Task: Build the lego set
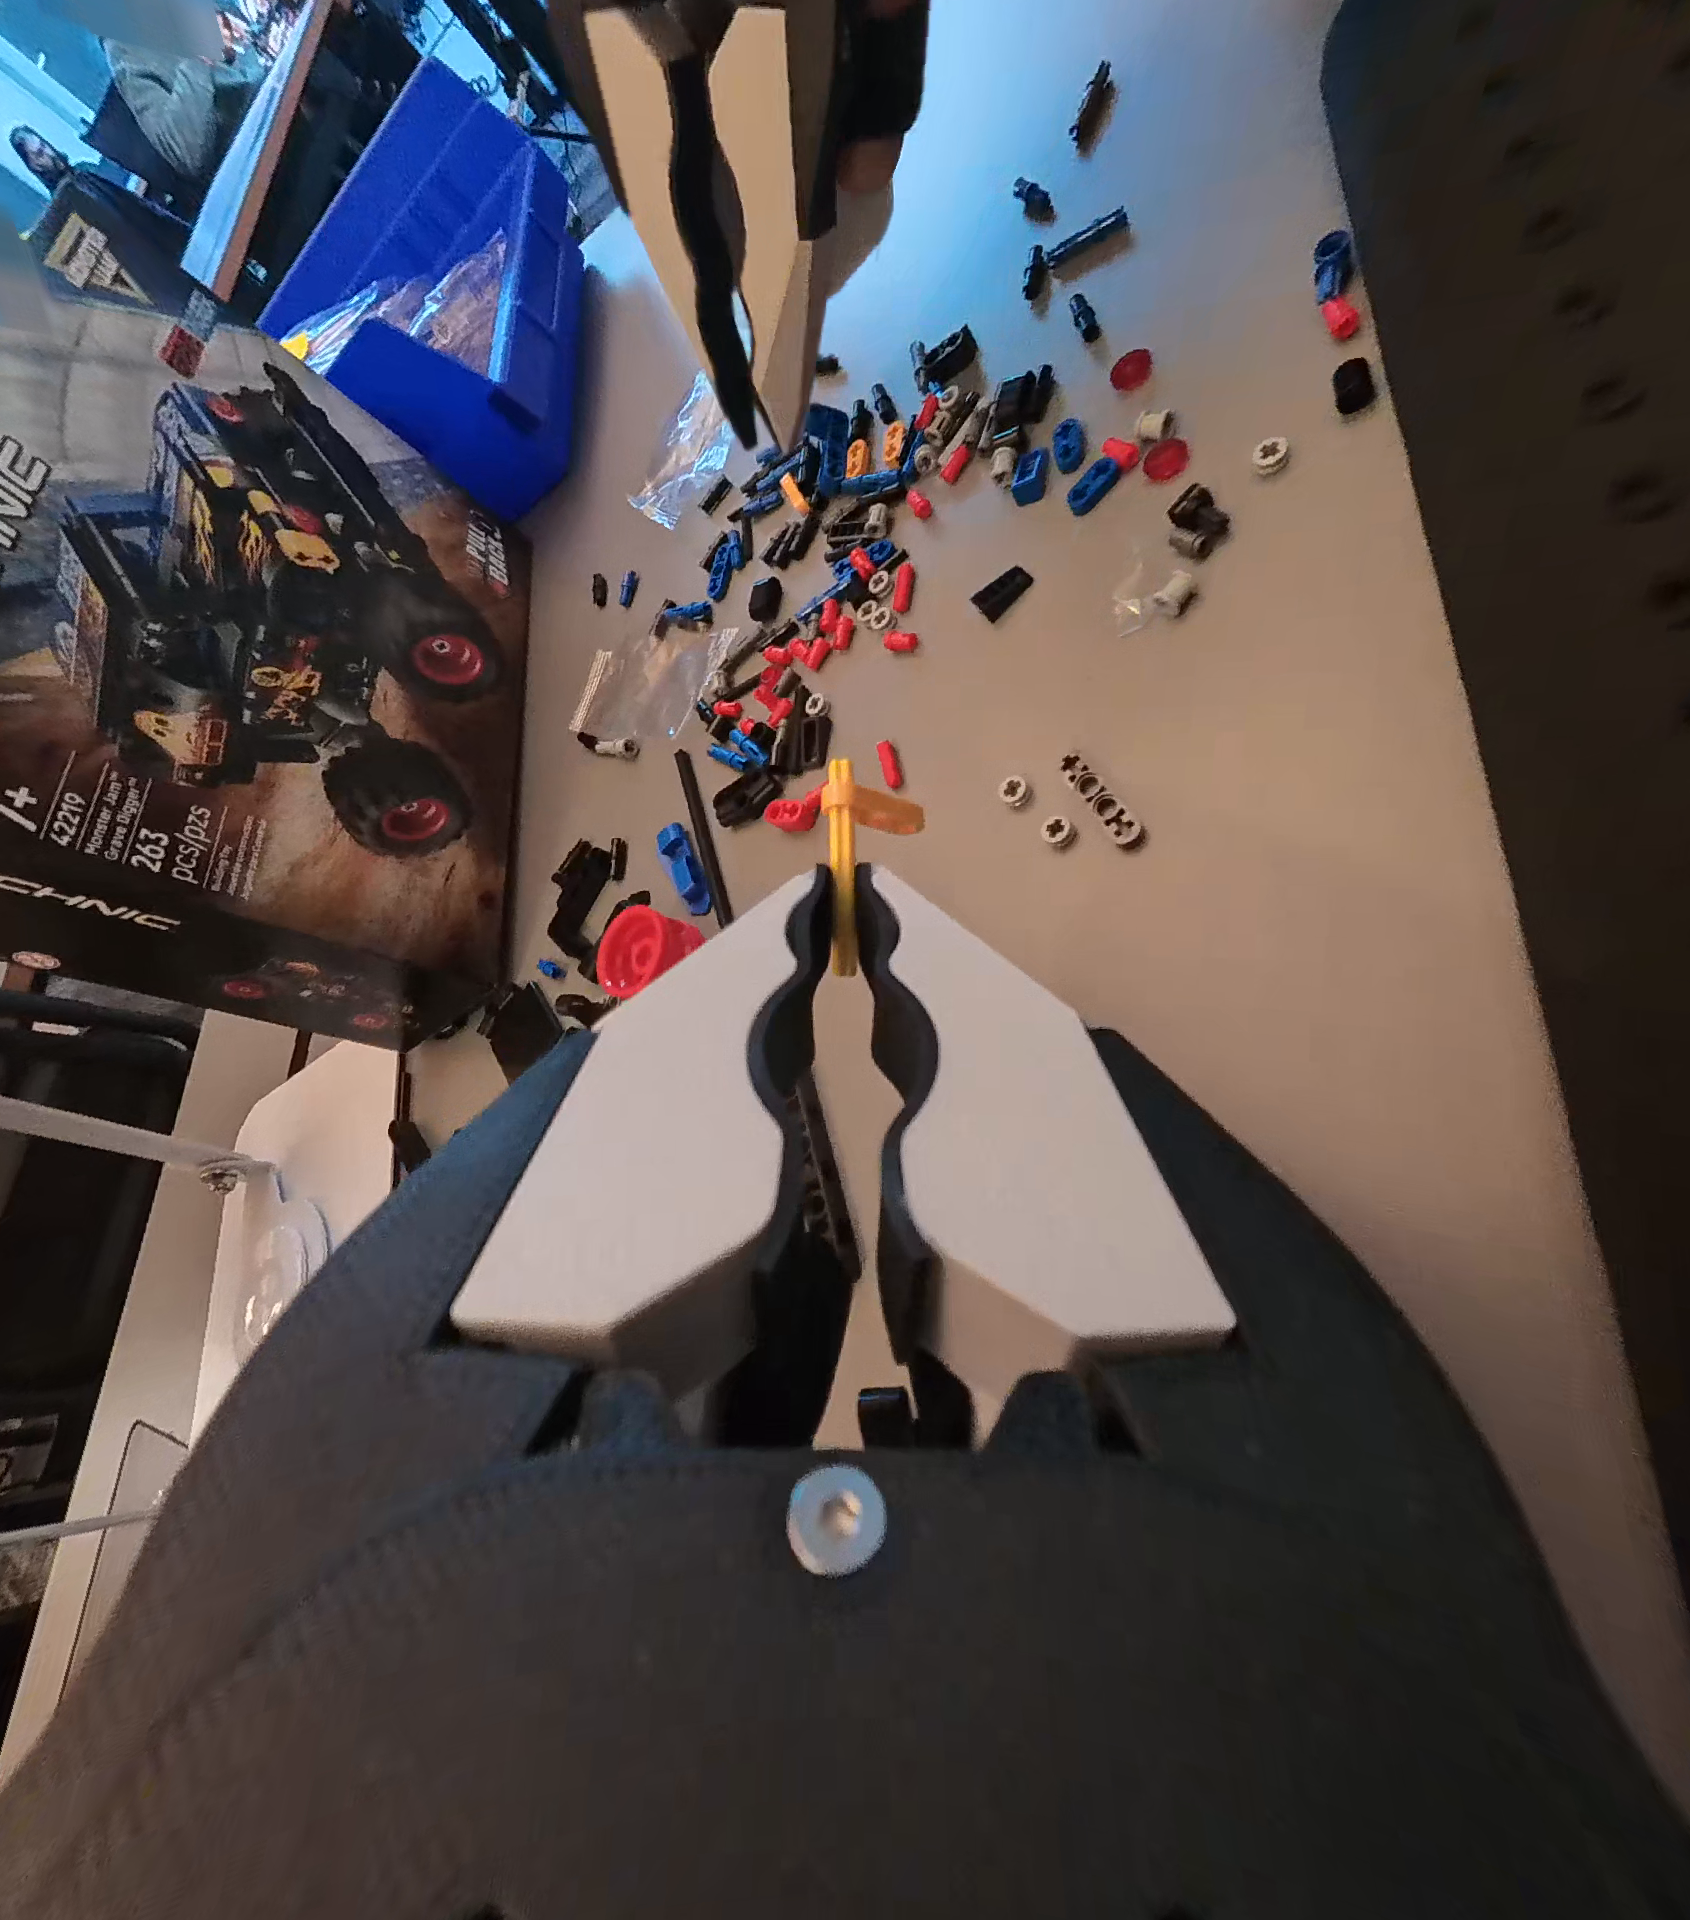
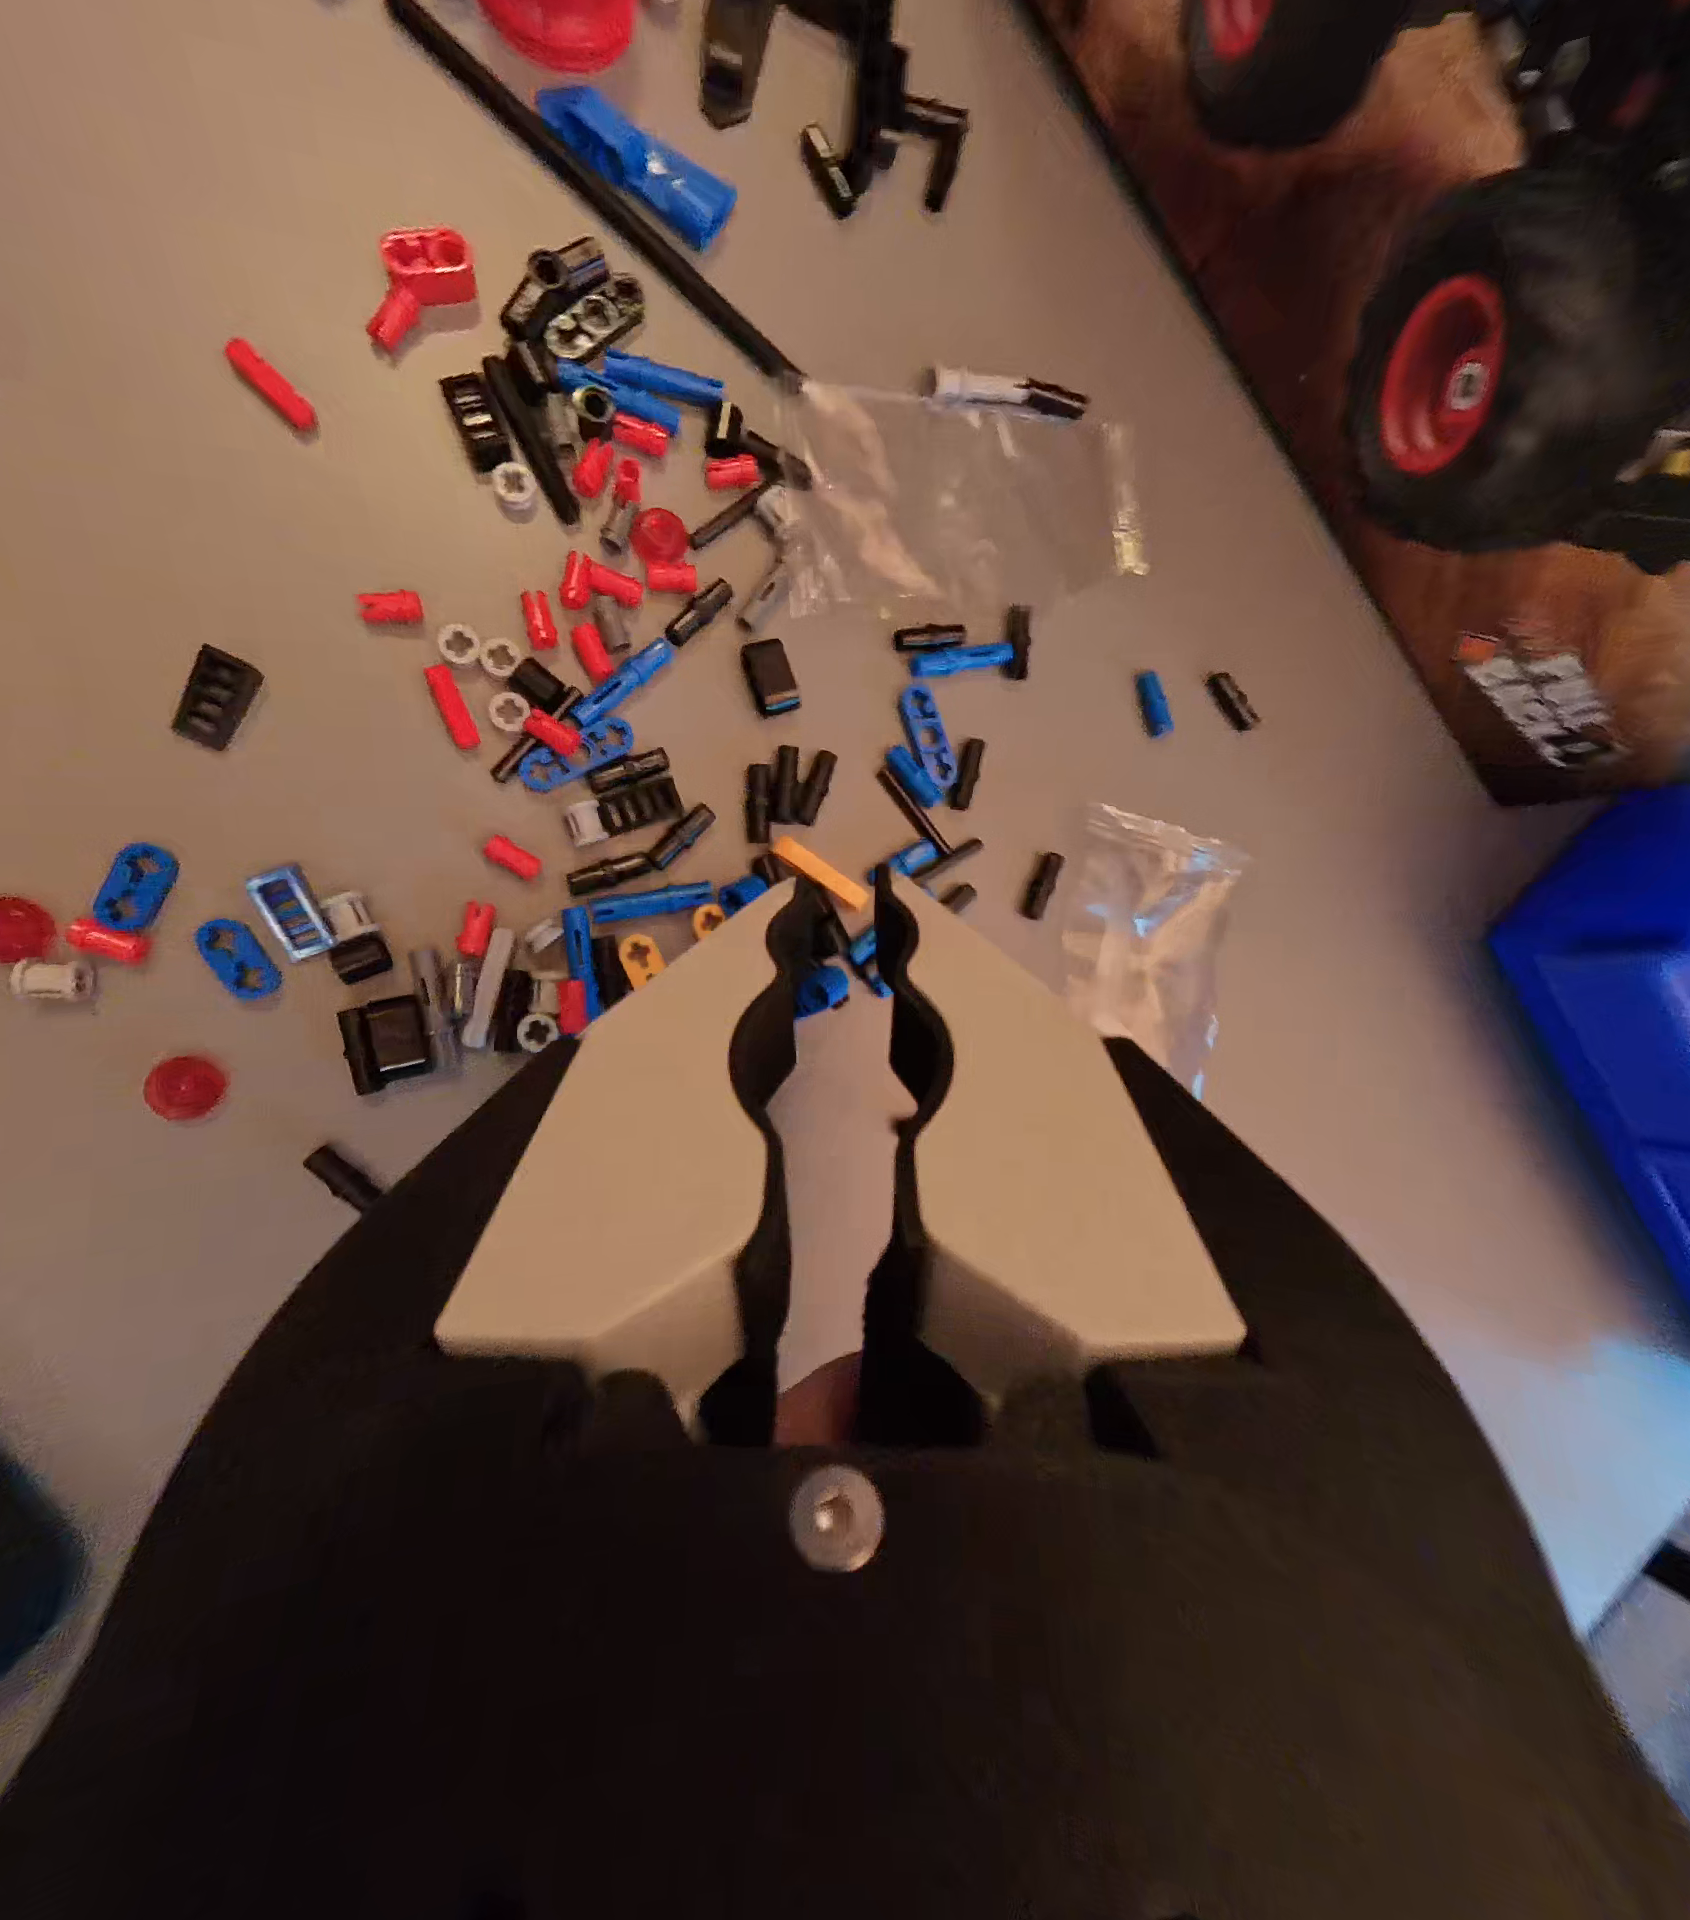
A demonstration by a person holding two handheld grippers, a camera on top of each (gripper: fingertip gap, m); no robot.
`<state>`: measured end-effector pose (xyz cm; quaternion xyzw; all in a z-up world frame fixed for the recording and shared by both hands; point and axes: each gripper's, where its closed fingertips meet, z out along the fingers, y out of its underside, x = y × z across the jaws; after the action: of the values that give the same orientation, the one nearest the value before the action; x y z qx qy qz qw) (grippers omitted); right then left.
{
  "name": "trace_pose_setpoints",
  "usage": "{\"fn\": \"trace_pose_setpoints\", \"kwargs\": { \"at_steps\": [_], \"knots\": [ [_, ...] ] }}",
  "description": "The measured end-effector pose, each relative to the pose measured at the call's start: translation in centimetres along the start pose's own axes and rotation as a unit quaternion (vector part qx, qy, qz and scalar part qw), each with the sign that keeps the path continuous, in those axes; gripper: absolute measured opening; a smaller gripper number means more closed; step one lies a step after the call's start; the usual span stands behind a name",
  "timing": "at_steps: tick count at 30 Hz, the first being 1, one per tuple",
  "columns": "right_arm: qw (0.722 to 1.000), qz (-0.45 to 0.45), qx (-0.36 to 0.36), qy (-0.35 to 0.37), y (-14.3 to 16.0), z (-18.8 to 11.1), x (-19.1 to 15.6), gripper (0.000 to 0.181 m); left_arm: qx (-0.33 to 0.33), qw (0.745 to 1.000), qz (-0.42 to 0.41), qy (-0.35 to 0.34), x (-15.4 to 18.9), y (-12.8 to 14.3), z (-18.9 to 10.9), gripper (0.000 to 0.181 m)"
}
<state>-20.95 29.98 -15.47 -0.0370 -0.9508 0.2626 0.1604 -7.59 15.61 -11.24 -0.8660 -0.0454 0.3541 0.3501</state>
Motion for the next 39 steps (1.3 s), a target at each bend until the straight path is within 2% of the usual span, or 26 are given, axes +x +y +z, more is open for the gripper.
{"fn": "trace_pose_setpoints", "kwargs": {
  "at_steps": [6, 14, 18, 23, 26, 32, 39],
  "knots": [
    [0.998, -0.017, -0.021, -0.064, 0.2, 1.5, -0.6, 0.005, -0.004, 1.000, -0.002, 0.002, 0.0, 0.3, 0.2, 0.003],
    [0.994, -0.011, -0.040, -0.097, 0.7, 1.9, -0.8, 0.005, -0.008, 1.000, -0.008, 0.006, 0.0, 0.6, 0.4, 0.003],
    [0.995, -0.015, -0.039, -0.095, 0.6, 2.0, -0.4, 0.001, -0.010, 1.000, -0.010, 0.008, 0.1, 0.7, 0.4, 0.003],
    [0.997, -0.003, -0.003, -0.079, -0.6, 0.8, 0.0, 0.001, -0.019, 1.000, -0.018, 0.012, 0.1, 1.1, 0.6, 0.003],
    [0.997, 0.002, 0.033, -0.064, -2.2, -0.5, -0.4, 0.001, -0.030, 0.999, -0.021, 0.013, 0.1, 1.5, 0.7, 0.003],
    [0.990, 0.002, 0.136, -0.040, -7.5, -4.1, -2.7, 0.001, -0.045, 0.998, -0.033, 0.010, -0.2, 2.1, 0.9, 0.003],
    [0.981, 0.004, 0.190, -0.044, -11.1, -4.6, -6.1, 0.001, -0.076, 0.996, -0.030, 0.028, 0.7, 2.9, 1.2, 0.003]
  ]
}}
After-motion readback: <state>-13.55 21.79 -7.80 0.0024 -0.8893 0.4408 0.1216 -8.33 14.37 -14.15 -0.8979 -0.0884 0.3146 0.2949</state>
